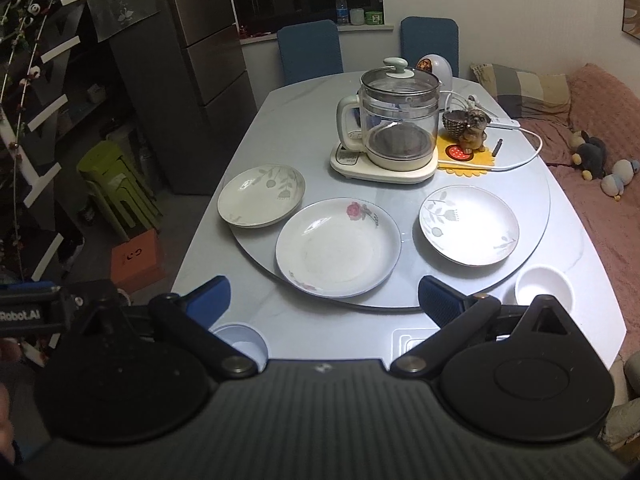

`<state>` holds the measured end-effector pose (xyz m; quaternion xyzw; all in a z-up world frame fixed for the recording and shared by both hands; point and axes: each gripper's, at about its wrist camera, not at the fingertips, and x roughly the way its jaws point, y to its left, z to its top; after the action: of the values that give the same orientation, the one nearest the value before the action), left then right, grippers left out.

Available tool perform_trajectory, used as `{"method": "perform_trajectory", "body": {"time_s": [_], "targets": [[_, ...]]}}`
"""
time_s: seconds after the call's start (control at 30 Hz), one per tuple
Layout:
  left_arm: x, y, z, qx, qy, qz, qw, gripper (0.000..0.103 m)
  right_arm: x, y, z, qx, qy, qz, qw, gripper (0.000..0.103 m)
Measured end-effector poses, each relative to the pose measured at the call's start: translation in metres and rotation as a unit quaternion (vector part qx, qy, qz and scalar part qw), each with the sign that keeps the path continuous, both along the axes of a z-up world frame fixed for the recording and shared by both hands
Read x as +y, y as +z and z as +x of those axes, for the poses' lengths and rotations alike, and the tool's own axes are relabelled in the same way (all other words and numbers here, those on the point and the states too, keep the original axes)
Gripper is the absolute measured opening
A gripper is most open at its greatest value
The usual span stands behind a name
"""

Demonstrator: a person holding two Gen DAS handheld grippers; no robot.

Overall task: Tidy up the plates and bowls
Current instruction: 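Move both grippers toward the rim of the leaf-pattern white plate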

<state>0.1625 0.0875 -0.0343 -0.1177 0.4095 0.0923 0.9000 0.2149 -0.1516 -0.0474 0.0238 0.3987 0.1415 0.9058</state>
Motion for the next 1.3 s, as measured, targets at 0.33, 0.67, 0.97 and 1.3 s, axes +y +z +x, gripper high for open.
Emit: {"method": "perform_trajectory", "body": {"time_s": [0.33, 0.67, 0.97, 1.3], "targets": [[0.034, -0.045, 0.067, 0.043, 0.042, -0.007, 0.9982, 0.099, 0.023, -0.034, 0.066, 0.044, 0.049, -0.009, 0.998, 0.088], [0.065, -0.092, 0.139, 0.049, 0.059, -0.04, 0.9963, 0.099, 0.05, -0.071, 0.145, 0.08, 0.11, 0.015, 0.991, 0.078], [0.098, -0.129, 0.206, 0.038, 0.071, -0.06, 0.9949, 0.098, 0.076, -0.102, 0.208, 0.07, 0.142, 0.019, 0.987, 0.079], [0.121, -0.183, 0.261, 0.038, 0.071, -0.093, 0.9924, 0.09, 0.101, -0.147, 0.27, 0.079, 0.138, 0.023, 0.987, 0.078]]}}
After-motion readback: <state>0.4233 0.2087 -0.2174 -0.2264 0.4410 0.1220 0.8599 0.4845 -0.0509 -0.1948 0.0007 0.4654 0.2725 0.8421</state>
